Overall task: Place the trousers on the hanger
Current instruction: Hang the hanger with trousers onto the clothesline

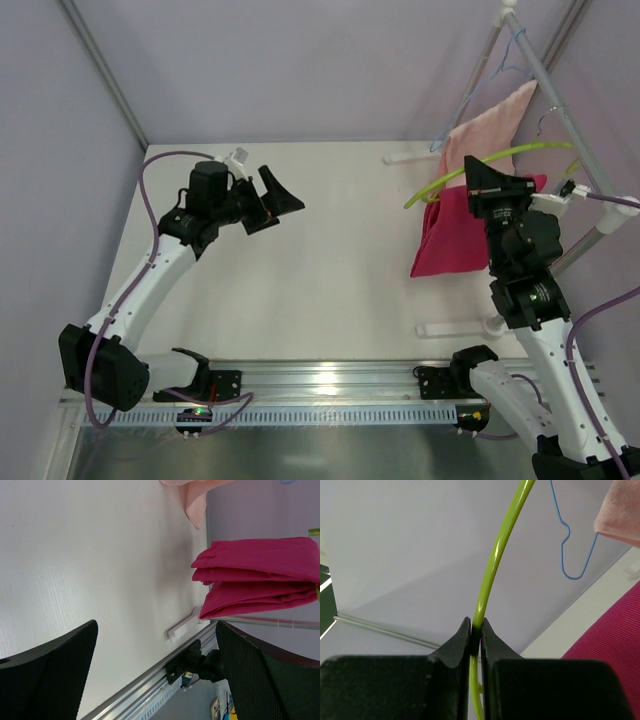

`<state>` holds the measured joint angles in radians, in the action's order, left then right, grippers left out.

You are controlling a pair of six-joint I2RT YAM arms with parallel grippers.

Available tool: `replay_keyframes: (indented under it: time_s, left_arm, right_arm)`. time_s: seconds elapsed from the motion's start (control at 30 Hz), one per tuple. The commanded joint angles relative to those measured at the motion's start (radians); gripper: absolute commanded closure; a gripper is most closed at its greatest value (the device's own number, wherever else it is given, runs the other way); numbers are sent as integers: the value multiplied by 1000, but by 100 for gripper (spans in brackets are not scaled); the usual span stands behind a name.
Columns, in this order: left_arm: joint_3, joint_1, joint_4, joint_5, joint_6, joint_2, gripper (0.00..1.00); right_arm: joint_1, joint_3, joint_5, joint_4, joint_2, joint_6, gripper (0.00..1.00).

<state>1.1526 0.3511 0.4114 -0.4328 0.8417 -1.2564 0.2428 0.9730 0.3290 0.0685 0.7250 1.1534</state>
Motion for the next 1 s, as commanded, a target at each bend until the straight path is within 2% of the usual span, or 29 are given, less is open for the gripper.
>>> replay_keyframes:
  time_s: [0.0,0.27,0.37,0.47,0.63,0.97]
  left_arm:
    - [-11,-8,-60,-26,14,-6,0]
    - [-24,-8,-69,-37,10,-1,0]
    - [-25,-9,-63,-35,-3,8,0]
    - [-30,-15,-63,-37,-7,6,0]
    - [-34,-21,-79,-55,-4,0,0]
    - [-18,-40,-91,-96,-1,-20,0]
  right_arm:
    - [-10,-8,31,-153,-67,94,96]
    - [-8,0,27,-167,-49,105,96]
    - [-8,93,-56,-156,20,62,96]
    - [-8,84,-119,-211,37,83,96]
    - [-10,67,-104,-252,25,59,96]
    - [-10,173,-114,-274,77,-6,96]
